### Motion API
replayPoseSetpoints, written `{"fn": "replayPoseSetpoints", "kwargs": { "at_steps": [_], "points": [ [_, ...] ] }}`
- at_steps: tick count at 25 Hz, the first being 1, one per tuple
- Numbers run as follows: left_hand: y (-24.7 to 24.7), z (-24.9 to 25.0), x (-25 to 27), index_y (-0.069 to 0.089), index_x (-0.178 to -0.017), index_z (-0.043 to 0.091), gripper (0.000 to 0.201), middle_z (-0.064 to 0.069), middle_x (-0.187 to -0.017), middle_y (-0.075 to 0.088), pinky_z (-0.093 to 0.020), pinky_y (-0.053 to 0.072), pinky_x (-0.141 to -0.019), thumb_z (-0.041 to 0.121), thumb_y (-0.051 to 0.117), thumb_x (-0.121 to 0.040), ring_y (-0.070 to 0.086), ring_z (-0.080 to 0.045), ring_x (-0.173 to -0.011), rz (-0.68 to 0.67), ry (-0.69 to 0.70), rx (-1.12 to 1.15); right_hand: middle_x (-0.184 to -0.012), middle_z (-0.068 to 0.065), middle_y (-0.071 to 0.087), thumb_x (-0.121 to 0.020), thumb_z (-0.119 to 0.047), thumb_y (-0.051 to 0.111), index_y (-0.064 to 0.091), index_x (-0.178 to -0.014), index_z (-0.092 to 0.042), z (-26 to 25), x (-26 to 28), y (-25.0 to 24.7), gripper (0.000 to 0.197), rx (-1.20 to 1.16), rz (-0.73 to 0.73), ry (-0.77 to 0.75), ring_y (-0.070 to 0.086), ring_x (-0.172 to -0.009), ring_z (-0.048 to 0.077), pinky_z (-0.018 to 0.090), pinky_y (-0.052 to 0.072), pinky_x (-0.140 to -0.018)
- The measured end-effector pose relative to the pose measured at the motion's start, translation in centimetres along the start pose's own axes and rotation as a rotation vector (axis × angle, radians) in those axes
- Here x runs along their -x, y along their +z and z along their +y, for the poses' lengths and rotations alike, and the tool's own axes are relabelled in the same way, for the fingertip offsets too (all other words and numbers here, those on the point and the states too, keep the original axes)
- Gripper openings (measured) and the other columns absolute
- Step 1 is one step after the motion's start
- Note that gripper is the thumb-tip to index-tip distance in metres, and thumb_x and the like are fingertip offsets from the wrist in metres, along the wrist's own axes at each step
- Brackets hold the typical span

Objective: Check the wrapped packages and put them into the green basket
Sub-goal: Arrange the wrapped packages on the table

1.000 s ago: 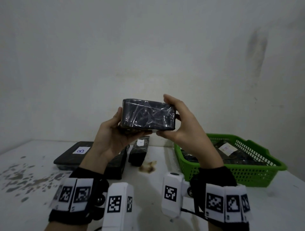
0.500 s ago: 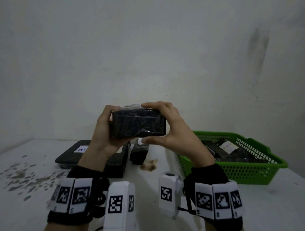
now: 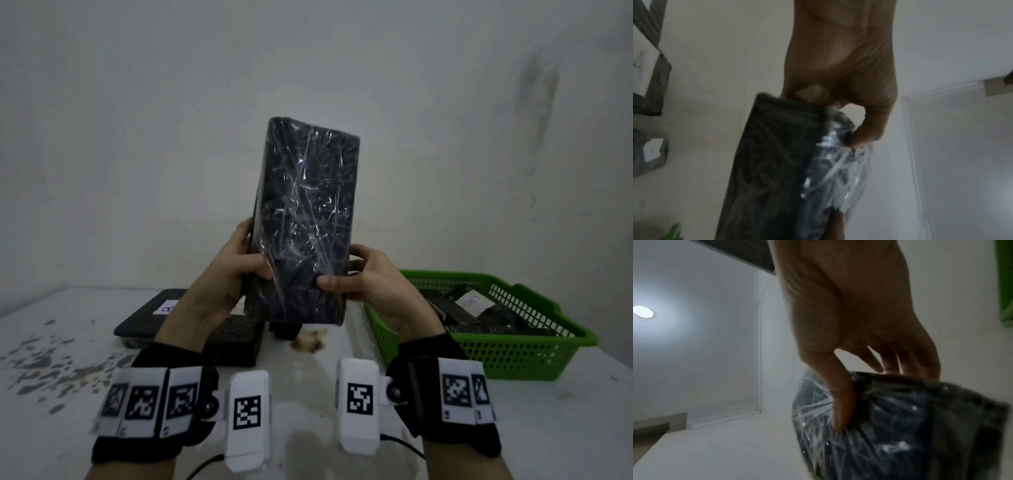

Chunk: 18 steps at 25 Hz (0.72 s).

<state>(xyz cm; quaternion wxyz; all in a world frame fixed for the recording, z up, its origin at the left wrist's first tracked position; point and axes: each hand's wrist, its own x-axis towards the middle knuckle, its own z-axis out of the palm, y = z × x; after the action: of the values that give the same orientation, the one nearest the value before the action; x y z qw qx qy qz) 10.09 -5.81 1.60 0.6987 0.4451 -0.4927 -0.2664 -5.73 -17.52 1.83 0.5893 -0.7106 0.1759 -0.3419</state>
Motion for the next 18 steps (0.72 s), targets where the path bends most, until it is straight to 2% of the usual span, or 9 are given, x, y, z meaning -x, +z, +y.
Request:
{"fn": "replayPoseSetpoints", "kwargs": {
  "at_steps": [2,5,8,10,12,14,15,16,18],
  "points": [
    [0.2,-0.1,-0.2,0.048,-0.112,0.027,0.079,0.000,-0.083,0.062,-0.028,0.049,-0.058,-0.005,0.051,-0.040,0.060,-0.018,-0.080,-0.001,0.016,-0.130,-0.105,0.004,0.065,-0.065,0.006,0.077,0.055,-0.119,-0.008,-0.1,0.2,0.1,0.060,0.106,-0.022,-0.053,0.064,-0.095,0.021,0.031,0.055,-0.081],
    [0.4,-0.2,-0.2,0.049,-0.096,0.026,0.067,-0.004,-0.076,0.055,-0.025,0.042,-0.047,-0.006,0.044,-0.037,0.053,-0.019,-0.070,0.051,0.021,-0.250,-0.106,-0.001,0.061,-0.065,0.001,0.080,0.053,-0.120,-0.015,-0.1,0.3,0.6,0.064,0.202,-0.028,-0.127,0.062,-0.089,0.011,0.022,0.054,-0.070],
    [-0.1,-0.2,-0.1,0.057,-0.104,0.031,0.077,-0.004,-0.084,0.061,-0.024,0.041,-0.044,-0.004,0.044,-0.036,0.057,-0.020,-0.072,0.061,0.027,-0.375,-0.107,0.004,0.067,-0.067,-0.012,0.079,0.057,-0.114,-0.014,-0.3,0.4,0.0,0.052,-0.071,-0.015,-0.181,0.066,-0.093,0.018,0.029,0.056,-0.074],
    [-0.6,-0.3,-0.2,0.055,-0.117,0.035,0.089,-0.007,-0.106,0.063,-0.029,0.046,-0.052,-0.001,0.045,-0.037,0.059,-0.026,-0.092,0.048,0.030,-0.520,-0.096,0.002,0.071,-0.061,-0.014,0.079,0.063,-0.103,-0.013,-0.4,0.5,-0.8,0.044,-0.239,0.017,-0.195,0.067,-0.092,0.020,0.032,0.057,-0.073],
    [-0.7,-0.4,-0.2,0.052,-0.119,0.038,0.086,-0.008,-0.118,0.059,-0.034,0.051,-0.066,0.001,0.047,-0.042,0.057,-0.025,-0.104,0.072,0.028,-0.538,-0.098,0.009,0.070,-0.056,-0.014,0.075,0.063,-0.105,-0.009,-0.1,0.4,-1.5,0.050,-0.357,0.066,-0.149,0.066,-0.095,0.027,0.037,0.058,-0.071],
    [-0.7,-0.4,-0.2,0.047,-0.126,0.035,0.074,-0.008,-0.128,0.053,-0.032,0.047,-0.081,0.003,0.057,-0.060,0.052,-0.023,-0.114,0.129,0.051,-0.574,-0.098,0.012,0.070,-0.058,-0.011,0.074,0.064,-0.103,-0.007,0.2,0.0,-1.7,0.046,-0.471,0.149,-0.051,0.065,-0.096,0.029,0.040,0.058,-0.069],
    [-0.8,-0.3,-0.2,0.043,-0.132,0.033,0.068,-0.007,-0.135,0.048,-0.034,0.043,-0.091,0.005,0.062,-0.072,0.046,-0.023,-0.122,0.203,0.059,-0.665,-0.095,0.011,0.070,-0.062,-0.009,0.073,0.065,-0.098,-0.007,0.2,-0.1,-1.6,0.037,-0.537,0.186,0.003,0.065,-0.094,0.029,0.041,0.058,-0.068],
    [-1.3,-0.4,-0.3,0.038,-0.137,0.031,0.066,-0.008,-0.141,0.041,-0.038,0.038,-0.100,0.013,0.065,-0.080,0.040,-0.024,-0.129,0.289,0.054,-0.755,-0.093,0.011,0.069,-0.068,-0.006,0.070,0.065,-0.093,-0.008,0.0,-0.2,-1.6,0.025,-0.618,0.217,0.043,0.064,-0.093,0.028,0.043,0.057,-0.069],
    [-1.9,-0.4,-0.2,0.028,-0.143,0.024,0.080,-0.013,-0.144,0.036,-0.046,0.034,-0.107,0.037,0.071,-0.077,0.037,-0.028,-0.132,0.375,-0.079,-0.747,-0.093,0.013,0.068,-0.070,-0.004,0.066,0.064,-0.090,-0.009,-0.1,-0.3,-1.6,0.020,-0.791,0.229,0.075,0.061,-0.095,0.029,0.049,0.053,-0.071]
  ]
}}
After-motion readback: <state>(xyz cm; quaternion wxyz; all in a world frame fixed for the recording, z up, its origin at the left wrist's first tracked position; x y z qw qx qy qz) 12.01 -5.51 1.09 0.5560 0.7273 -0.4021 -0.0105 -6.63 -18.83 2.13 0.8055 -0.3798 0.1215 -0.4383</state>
